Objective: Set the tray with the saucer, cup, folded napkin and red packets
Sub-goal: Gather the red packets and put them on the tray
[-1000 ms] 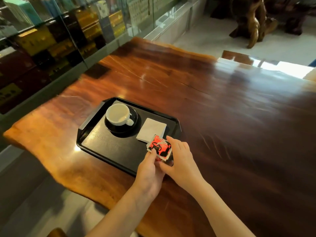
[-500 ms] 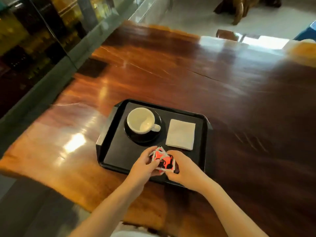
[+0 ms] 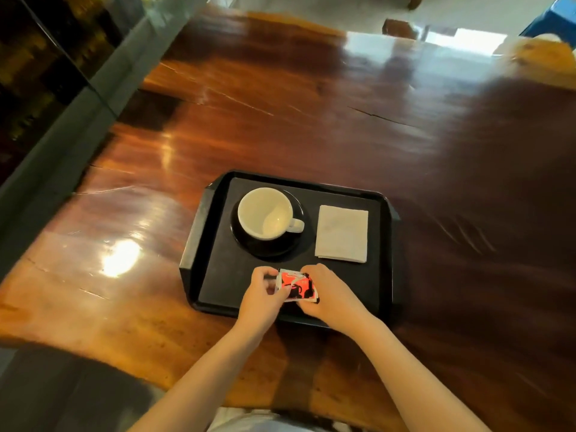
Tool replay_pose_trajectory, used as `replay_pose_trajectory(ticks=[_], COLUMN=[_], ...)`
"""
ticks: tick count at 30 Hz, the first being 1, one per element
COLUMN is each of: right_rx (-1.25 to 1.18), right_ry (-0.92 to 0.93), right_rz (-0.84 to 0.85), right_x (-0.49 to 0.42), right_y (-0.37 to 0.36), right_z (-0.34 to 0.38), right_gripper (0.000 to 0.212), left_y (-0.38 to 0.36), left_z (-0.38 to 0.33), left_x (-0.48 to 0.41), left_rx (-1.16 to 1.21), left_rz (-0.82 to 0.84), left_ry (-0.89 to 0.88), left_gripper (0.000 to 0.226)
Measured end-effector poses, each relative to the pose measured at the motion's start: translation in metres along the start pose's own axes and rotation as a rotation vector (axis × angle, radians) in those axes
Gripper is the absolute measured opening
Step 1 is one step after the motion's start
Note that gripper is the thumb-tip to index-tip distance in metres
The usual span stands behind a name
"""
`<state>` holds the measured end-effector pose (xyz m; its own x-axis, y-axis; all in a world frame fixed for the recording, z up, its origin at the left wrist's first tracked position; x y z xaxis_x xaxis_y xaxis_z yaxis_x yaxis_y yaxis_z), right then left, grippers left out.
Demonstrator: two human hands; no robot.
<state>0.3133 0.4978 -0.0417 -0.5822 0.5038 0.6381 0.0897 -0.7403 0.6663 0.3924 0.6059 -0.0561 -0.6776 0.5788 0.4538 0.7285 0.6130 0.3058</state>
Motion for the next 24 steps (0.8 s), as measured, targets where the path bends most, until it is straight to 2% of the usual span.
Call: replay_pose_trajectory(ticks=[4, 9, 13, 18, 24], right_rx=[0.148, 0.177, 0.027, -0.329, -0.375], right_ry=[0.069, -0.021, -0.069, -0.275, -0.312], right_rz=[-0.094, -0.116, -0.067, -0.123, -0.119], right_x=[-0.006, -0.01, -0.007, -0.002, -0.007], right_y=[-0.008, -0.025, -0.033, -0.023, -0.033], right_z=[0.003, -0.011, -0.025, -0.054, -0.05], right_gripper=[0.06, 0.069, 0.08, 0.059, 0.04], left_y=[0.001, -0.005, -0.005, -0.002, -0.012], left_z=[0.016, 0.022, 0.024, 0.035, 0.038], left_x=[-0.012, -0.014, -0.015, -0.015, -0.012], left_rx=[-0.226, -0.374, -0.506, -0.433, -0.419], left_rz=[0.035, 0.067, 0.087, 0.083, 0.073], left_ry=[0.005, -0.04, -0.095, -0.061, -0.092], left_gripper=[0.028, 0.035, 0.038, 0.044, 0.04])
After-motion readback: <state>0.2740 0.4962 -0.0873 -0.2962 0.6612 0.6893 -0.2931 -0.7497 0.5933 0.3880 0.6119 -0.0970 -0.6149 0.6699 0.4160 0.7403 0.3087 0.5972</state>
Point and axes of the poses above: each hand's wrist, its own x-axis away from the middle knuckle, its own y-axis out of the back of the hand, z = x × y, the point moved 9 cm from there along -x, towards the middle knuckle, and after that the axes turned 13 degrees about -y, right-handed, at the moved point
